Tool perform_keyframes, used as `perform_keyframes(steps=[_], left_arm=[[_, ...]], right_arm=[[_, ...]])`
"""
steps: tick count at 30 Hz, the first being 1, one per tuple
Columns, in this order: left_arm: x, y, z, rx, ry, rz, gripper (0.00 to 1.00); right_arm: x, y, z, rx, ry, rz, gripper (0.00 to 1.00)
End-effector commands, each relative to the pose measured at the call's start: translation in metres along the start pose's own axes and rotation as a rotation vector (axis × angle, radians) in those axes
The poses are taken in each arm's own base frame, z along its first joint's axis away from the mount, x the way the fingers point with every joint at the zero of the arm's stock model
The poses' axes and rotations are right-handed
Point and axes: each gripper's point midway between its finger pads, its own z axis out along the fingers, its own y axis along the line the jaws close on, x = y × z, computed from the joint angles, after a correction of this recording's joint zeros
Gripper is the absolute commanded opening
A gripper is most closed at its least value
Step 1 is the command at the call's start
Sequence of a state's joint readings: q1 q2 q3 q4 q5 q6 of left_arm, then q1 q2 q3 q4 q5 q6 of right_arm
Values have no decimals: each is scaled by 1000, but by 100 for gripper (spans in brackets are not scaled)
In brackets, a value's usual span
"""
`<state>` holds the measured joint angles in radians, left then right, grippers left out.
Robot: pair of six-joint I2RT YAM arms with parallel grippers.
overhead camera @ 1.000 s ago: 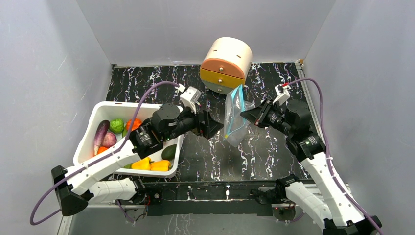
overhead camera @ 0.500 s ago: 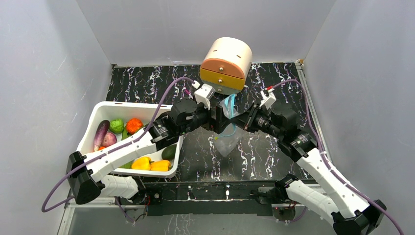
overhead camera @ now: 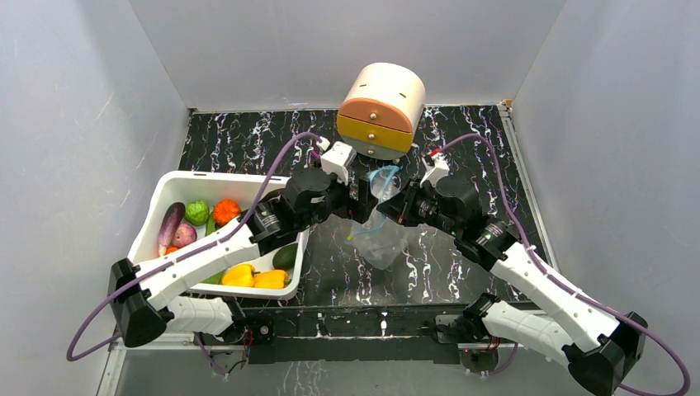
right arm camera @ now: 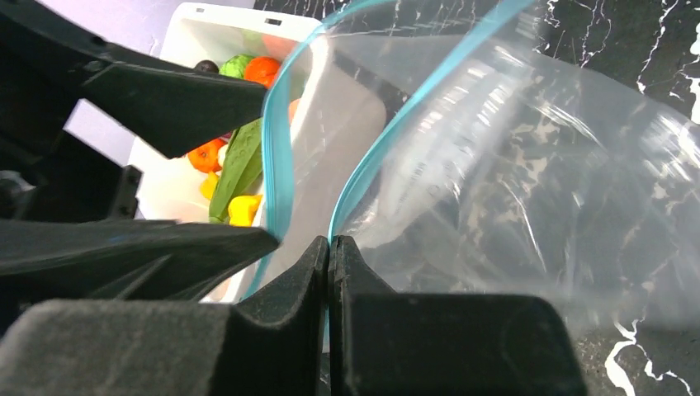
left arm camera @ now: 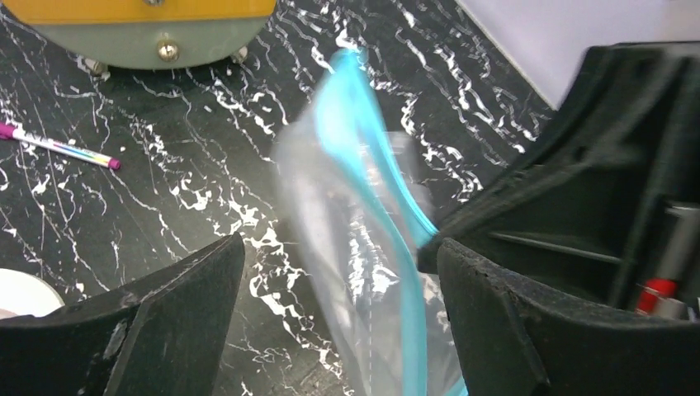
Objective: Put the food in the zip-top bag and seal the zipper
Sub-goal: Zip the zipper food storage bag.
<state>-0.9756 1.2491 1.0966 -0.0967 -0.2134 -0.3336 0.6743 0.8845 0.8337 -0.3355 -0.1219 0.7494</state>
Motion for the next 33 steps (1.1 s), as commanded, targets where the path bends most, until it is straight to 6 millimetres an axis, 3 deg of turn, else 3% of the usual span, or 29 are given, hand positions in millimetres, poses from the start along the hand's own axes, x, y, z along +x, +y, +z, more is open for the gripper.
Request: perform_keyframes(steps=[1, 8, 16, 19, 22, 23, 30, 33], left_arm=[[-35, -12, -26, 70, -136, -47, 86], [-22, 22, -23, -94, -119, 11, 80], [1, 25, -10, -100, -21, 103, 56], [9, 29, -8, -122, 34, 135, 40], [13, 31, -9, -124, 48, 145, 5], [13, 32, -11, -126, 44, 143, 0], [14, 33, -23, -128, 34, 100, 0], [16, 34, -24, -130, 38, 94, 0]], right_arm=[[-23, 18, 4, -65, -93, -45, 0], [-19, 25, 12, -85, -91, -55, 0], [-13, 34, 13, -93, -91, -69, 0], [-11, 27, 11, -55, -86, -72, 0], [-14, 23, 3, -28, -102, -67, 0], [-16, 21, 1, -17, -109, -67, 0], [-32, -20, -18, 255, -156, -82, 0], [-46, -15, -26, 263, -203, -84, 0]])
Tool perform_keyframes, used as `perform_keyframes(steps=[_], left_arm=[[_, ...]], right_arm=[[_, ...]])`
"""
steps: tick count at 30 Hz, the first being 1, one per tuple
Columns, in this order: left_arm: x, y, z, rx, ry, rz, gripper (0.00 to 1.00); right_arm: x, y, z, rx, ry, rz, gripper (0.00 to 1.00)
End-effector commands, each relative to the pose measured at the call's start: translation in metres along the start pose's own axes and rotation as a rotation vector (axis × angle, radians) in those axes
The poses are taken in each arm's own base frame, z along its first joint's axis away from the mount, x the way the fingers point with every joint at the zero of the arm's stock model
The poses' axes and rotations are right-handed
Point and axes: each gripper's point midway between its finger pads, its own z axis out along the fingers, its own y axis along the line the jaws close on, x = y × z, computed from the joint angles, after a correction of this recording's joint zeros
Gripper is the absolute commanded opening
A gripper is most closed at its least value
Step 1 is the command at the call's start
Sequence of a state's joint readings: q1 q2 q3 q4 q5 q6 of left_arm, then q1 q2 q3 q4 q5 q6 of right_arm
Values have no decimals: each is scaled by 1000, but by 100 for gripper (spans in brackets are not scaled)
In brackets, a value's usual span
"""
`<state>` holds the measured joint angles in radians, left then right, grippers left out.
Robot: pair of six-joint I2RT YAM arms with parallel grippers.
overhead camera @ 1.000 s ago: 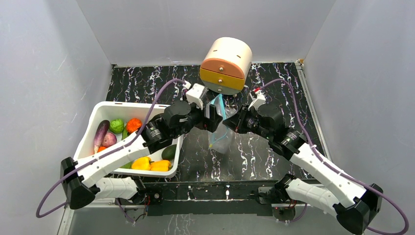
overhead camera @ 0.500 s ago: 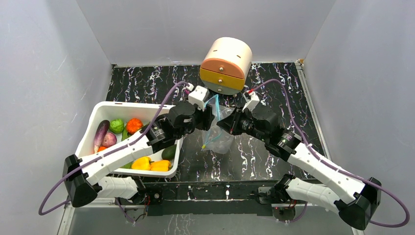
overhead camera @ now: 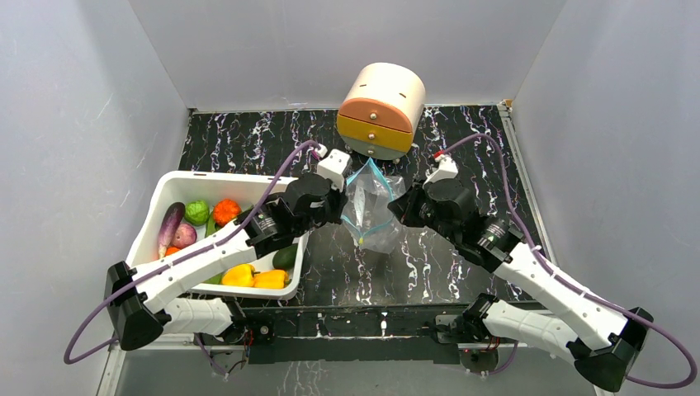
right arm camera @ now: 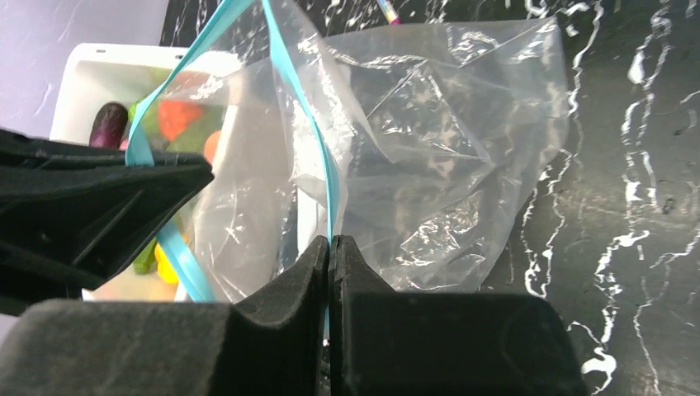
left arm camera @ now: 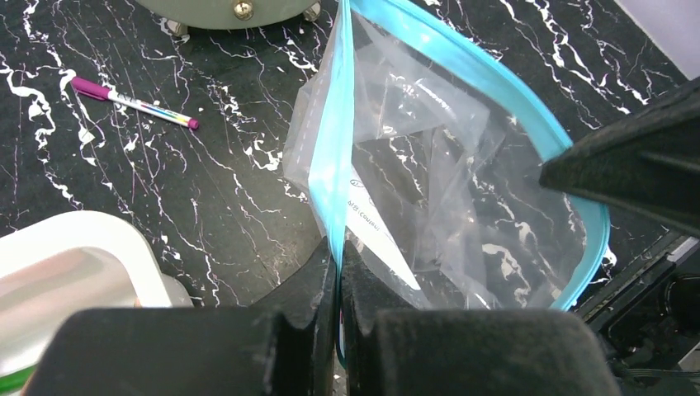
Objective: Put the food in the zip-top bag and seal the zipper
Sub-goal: Zip the zipper food storage bag.
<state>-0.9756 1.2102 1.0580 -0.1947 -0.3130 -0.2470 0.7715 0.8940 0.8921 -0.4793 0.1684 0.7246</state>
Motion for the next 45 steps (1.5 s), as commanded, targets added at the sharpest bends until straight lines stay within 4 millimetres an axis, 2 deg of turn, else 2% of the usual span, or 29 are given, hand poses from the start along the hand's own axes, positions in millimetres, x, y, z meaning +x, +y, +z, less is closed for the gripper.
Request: perform_keyframes(steps=[1, 4, 6, 9, 11, 15, 18, 22, 27, 33, 36, 38, 40, 43, 44, 45], left_arm=[[-3, 4, -11, -10, -19, -19, 0], [-1, 6, -9, -24, -15, -17, 0], [-2, 2, -9, -4, -13, -29, 0], [-10, -16, -12, 94, -46, -67, 0], [-16, -25, -16, 147, -78, -102, 0], [-20, -29, -21, 173, -97, -143, 0], [-19, -31, -20, 177, -78, -148, 0], [-18, -33, -20, 177, -57, -161, 0], [-26, -28, -20, 146, -82, -176, 0], [-36, -22, -19, 120, -133, -160, 0], [-41, -16, -20, 92, -160, -148, 0], [-43, -9, -20, 55, -169, -123, 0], [-43, 5, -21, -18, -166, -84, 0], [-40, 32, -27, -148, -166, -40, 0], [-40, 38, -29, -175, -181, -38, 0], [-43, 41, -32, -185, -205, -41, 0]], right_arm=[[-46, 4, -19, 51, -143, -6, 0], [-49, 10, -18, 53, -127, 3, 0], [-40, 18, -10, 6, -94, 24, 0], [-19, 34, 10, -87, -21, 61, 12], [-15, 32, 18, -51, 13, 62, 19], [-25, 36, 21, -27, -5, 55, 36], [-22, 36, 25, -8, 20, 62, 39], [-1, 32, 32, 61, 102, 76, 41], [9, 32, 32, 148, 78, 221, 48], [30, 19, 37, 383, 118, 361, 43], [44, 9, 45, 521, 151, 369, 42], [49, -3, 41, 616, 165, 354, 40], [41, -6, 34, 659, 147, 348, 39], [16, -8, 15, 694, 79, 336, 37], [10, -9, 8, 695, 61, 332, 36], [4, -10, 2, 692, 47, 335, 30]])
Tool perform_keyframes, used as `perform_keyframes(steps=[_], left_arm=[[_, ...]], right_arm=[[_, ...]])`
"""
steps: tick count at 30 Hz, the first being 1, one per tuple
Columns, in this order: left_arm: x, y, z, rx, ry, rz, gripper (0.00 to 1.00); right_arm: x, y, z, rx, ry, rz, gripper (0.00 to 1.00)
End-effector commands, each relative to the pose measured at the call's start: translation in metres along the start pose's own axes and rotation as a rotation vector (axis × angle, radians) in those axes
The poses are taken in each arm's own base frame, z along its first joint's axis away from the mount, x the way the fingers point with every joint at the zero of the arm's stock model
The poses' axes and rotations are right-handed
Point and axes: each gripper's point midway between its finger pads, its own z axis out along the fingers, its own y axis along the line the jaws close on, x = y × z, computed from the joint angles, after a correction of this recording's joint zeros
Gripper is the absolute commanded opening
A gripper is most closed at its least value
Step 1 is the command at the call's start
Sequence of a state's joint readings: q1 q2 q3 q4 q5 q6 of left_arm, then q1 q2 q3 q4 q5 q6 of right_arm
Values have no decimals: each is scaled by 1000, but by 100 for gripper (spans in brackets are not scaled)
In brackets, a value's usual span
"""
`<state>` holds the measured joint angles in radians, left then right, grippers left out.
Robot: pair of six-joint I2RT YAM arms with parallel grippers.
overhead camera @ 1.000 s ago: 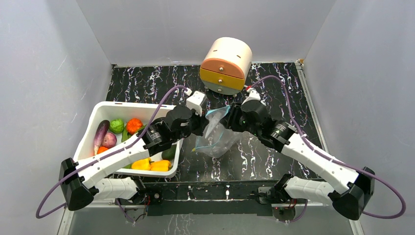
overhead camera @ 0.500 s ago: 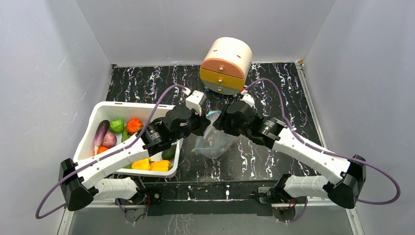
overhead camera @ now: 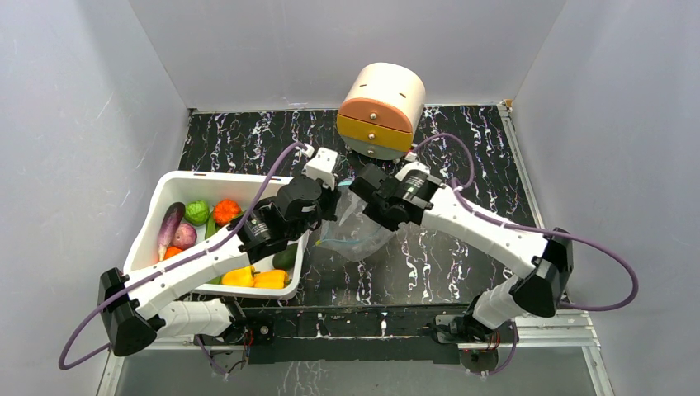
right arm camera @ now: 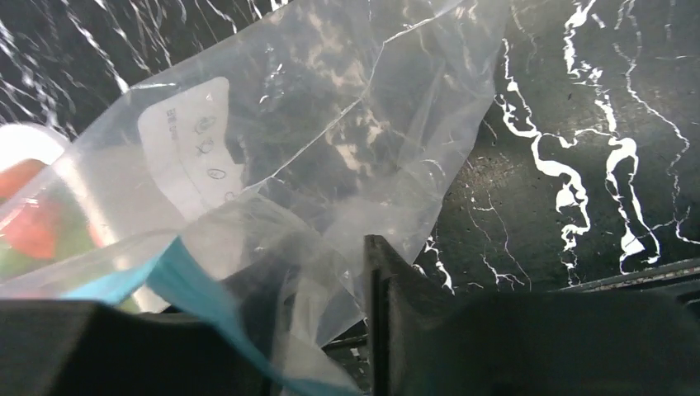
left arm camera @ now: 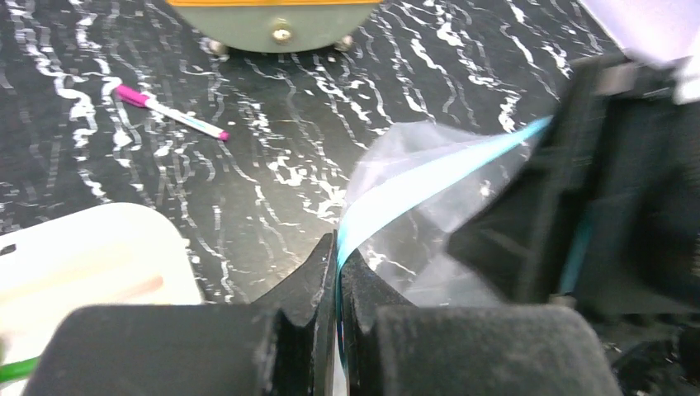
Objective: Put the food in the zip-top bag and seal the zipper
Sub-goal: Zip the zipper food storage bag.
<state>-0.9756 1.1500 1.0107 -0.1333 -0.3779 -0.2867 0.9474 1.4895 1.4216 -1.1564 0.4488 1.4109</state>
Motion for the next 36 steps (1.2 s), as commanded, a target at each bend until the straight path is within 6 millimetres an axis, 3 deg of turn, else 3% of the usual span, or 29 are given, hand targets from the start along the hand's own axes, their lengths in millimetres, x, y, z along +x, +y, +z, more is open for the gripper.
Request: perform_keyframes(steps=[1, 3, 7, 14, 17, 20, 23, 25, 29, 33, 36], left_arm=[[-36, 32, -21, -143, -143, 19, 0], [-37, 34, -23, -147, -167, -5, 0], [-32, 31, -19, -137, -157, -13, 0], [-12, 7, -11, -26, -74, -77, 0], [-7, 0, -11, 13, -64, -122, 0], [-5, -1, -14, 19, -60, -143, 0], [-7, -1, -18, 26, -72, -169, 0], [-10, -2, -21, 36, -82, -188, 0], [-17, -7, -27, 65, -102, -246, 0], [-19, -8, -27, 72, -116, -280, 0], [-21, -6, -28, 63, -128, -305, 0]], right_arm=[[-45, -21, -45, 9, -140, 79, 23], [-43, -31, -45, -1, -140, 89, 15], [-34, -40, -33, -25, -137, 64, 15], [-27, 8, -35, -238, -100, -63, 27], [-23, 39, -49, -392, -77, -141, 30], [-21, 52, -62, -492, -66, -223, 35], [-17, 52, -68, -562, -65, -251, 49], [-16, 49, -71, -598, -79, -272, 52], [-23, 41, -77, -635, -130, -268, 46], [-23, 42, -87, -689, -126, -246, 33], [-15, 42, -86, -716, -98, -238, 37]])
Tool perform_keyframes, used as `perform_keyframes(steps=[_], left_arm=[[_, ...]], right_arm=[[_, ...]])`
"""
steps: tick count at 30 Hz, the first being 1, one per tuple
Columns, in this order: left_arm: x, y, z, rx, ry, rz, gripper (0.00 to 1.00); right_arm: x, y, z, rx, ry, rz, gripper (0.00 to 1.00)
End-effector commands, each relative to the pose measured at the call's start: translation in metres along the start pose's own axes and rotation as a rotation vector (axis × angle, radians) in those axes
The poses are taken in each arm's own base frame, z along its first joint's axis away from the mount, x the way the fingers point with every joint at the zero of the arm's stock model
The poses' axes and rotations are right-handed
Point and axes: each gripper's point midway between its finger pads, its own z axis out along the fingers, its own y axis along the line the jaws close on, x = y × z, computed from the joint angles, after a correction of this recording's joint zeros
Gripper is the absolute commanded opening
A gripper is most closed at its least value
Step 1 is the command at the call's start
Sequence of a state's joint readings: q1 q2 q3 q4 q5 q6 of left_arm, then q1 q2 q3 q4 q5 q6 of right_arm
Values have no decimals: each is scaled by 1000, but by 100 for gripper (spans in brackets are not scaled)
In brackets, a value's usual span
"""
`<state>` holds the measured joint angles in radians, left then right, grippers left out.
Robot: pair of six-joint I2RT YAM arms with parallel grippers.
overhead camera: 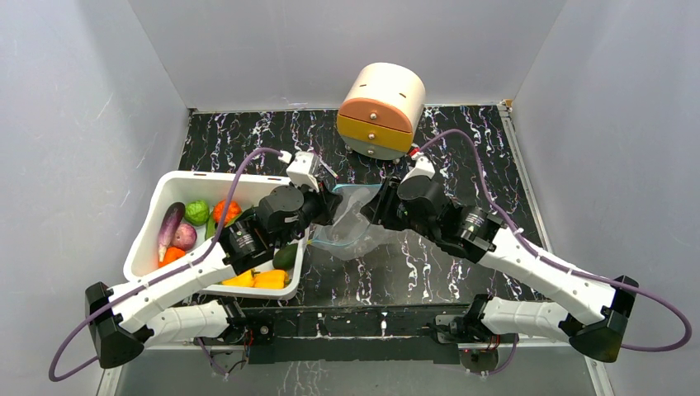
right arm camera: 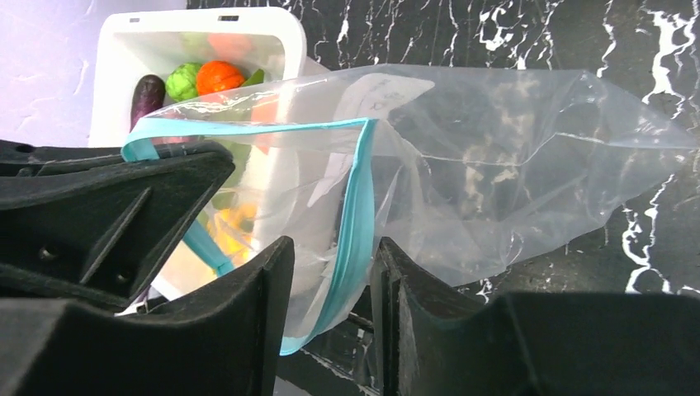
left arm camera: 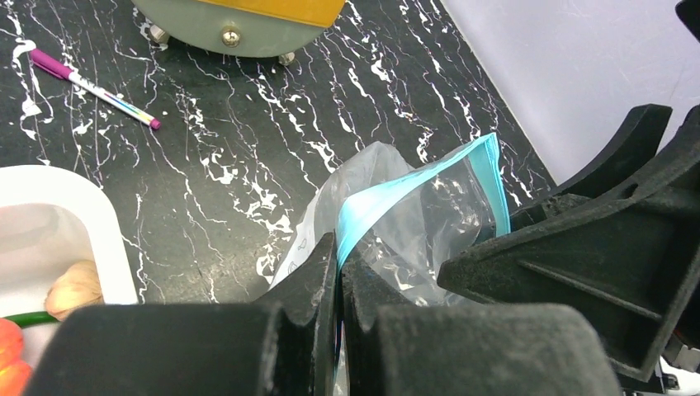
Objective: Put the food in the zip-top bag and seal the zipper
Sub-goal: Zip the zipper food storage bag.
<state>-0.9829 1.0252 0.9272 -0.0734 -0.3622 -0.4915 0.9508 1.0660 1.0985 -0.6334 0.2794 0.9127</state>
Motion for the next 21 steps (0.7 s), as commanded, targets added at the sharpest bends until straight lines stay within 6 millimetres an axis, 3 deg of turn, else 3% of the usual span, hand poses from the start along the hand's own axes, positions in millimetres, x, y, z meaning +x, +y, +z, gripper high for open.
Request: perform_keyframes(steps=[1, 5, 12, 16, 21], left_arm=[[-11, -2, -4, 11, -51, -72, 0], [-13, 1, -4, -9, -66, -108, 0], [-17, 5, -4, -37, -97, -186, 0], [-21, 7, -3, -52, -115, -206, 0], [-24, 9, -3, -73, -127, -228, 0]], right_arm=[[-8, 21, -3, -113, -38, 29, 41], [-3, 19, -5, -109, -34, 64, 51], [6, 11, 0, -70, -45, 98, 52], [1, 7, 0, -43, -73, 107, 43], [-9, 9, -7, -62, -117, 105, 24]])
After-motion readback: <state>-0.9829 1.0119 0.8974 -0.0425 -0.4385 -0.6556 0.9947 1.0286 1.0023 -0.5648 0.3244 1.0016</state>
